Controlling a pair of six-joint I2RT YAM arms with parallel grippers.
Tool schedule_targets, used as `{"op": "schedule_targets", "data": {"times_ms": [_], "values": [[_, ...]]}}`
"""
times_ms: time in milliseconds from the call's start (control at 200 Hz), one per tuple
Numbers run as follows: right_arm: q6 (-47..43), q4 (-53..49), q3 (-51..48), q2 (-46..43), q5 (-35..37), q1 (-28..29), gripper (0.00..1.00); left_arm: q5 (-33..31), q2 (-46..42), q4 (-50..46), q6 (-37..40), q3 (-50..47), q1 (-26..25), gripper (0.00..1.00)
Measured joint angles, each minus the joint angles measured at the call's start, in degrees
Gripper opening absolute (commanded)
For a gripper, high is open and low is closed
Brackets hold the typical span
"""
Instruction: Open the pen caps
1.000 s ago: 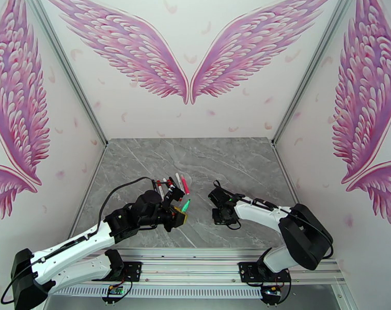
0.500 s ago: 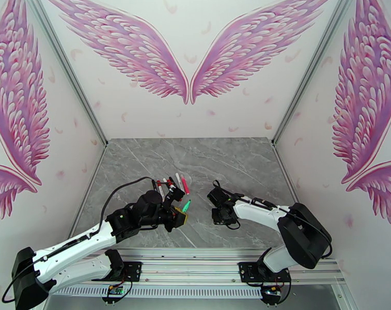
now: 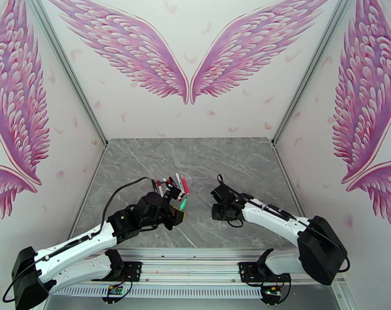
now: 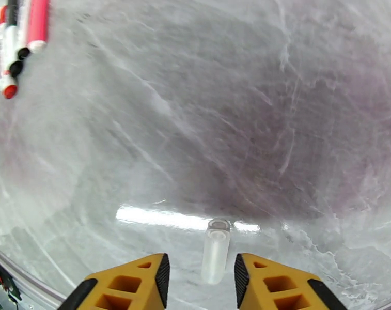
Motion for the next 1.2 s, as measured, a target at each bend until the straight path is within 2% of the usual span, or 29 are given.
{"op": "schedule_targets", "data": {"times_ms": [150,305,395,565,750,935,1199], "values": [[-2.93,0.94,-0.33,-7.72,-2.40,0.00,0.64,-5.75,0.00,-3.13,-2.89,-0.15,-0.24,0.11],[-6.56,2.95,-0.59,-14.97,-7.52,0.00,0.91,-12.87,0.85,-7.17,-7.54,-0.57,-0.81,0.11],[-8.52,5.18,-1.60,-17.70,-12.24,0.00,1.00,-17.03,3.26,-9.84,-10.45,-0.79,-1.70,0.12],[-10.40,9.42,-4.26,-20.76,-20.63,0.00,0.99,-22.67,8.44,-12.92,-14.95,-2.10,-3.61,0.11],[-10.97,12.81,-5.09,-20.87,-27.19,0.00,0.99,-25.57,12.41,-13.53,-17.81,-3.52,-3.87,0.11],[-11.39,14.08,-5.73,-20.87,-28.98,0.00,0.99,-27.10,15.52,-13.55,-18.58,-3.93,-3.54,0.12],[-11.34,14.67,-6.25,-20.87,-29.16,0.00,0.99,-27.26,17.31,-13.68,-18.56,-4.81,-0.44,0.14]]}}
